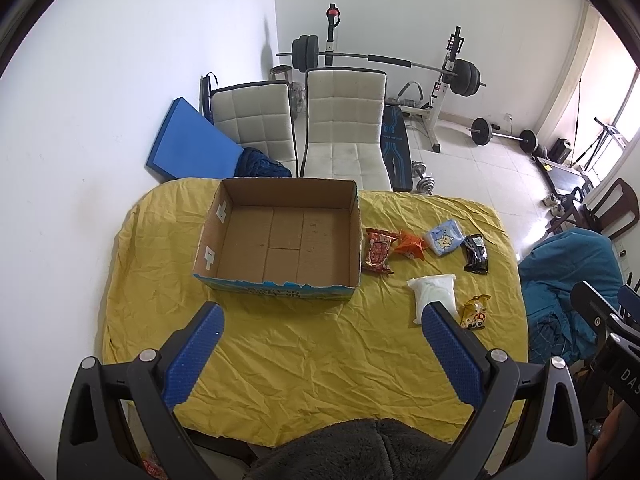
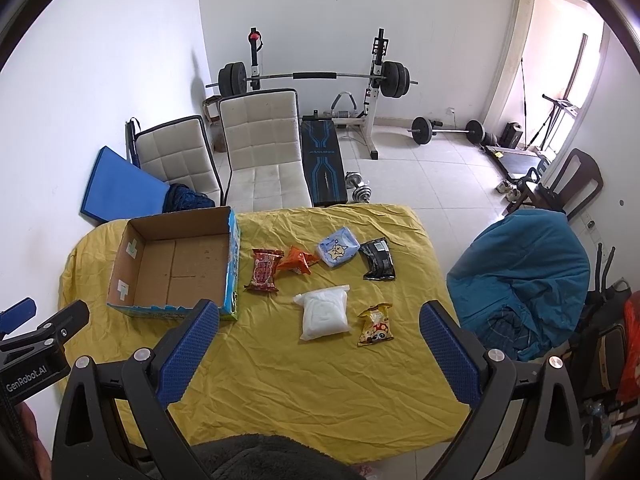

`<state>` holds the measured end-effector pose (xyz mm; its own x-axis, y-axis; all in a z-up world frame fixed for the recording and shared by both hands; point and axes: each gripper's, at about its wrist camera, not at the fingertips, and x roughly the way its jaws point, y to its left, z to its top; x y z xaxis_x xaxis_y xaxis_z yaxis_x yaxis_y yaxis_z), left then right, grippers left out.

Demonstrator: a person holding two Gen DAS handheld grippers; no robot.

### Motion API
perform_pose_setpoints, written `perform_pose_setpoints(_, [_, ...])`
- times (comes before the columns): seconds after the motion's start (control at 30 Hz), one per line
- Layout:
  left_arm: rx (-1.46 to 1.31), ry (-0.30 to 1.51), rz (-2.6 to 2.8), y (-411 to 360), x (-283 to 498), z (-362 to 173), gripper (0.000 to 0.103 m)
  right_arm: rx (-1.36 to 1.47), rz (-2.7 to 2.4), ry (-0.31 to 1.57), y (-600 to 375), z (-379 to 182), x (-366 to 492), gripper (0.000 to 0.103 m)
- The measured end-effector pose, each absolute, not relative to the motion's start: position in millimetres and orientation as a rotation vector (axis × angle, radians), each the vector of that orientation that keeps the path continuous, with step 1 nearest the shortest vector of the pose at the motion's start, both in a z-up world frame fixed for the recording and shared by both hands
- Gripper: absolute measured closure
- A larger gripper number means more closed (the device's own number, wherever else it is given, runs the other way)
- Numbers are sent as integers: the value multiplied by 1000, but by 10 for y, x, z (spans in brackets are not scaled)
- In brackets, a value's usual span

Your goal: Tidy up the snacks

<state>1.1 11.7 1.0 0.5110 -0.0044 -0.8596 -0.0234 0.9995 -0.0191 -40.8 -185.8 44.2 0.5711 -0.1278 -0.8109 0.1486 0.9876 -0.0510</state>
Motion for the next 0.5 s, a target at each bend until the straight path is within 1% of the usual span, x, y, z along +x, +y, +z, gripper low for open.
perform_pose_setpoints(0.5, [-29, 1045, 13, 101, 61, -24, 2, 34, -156, 954, -1878, 409, -402, 1])
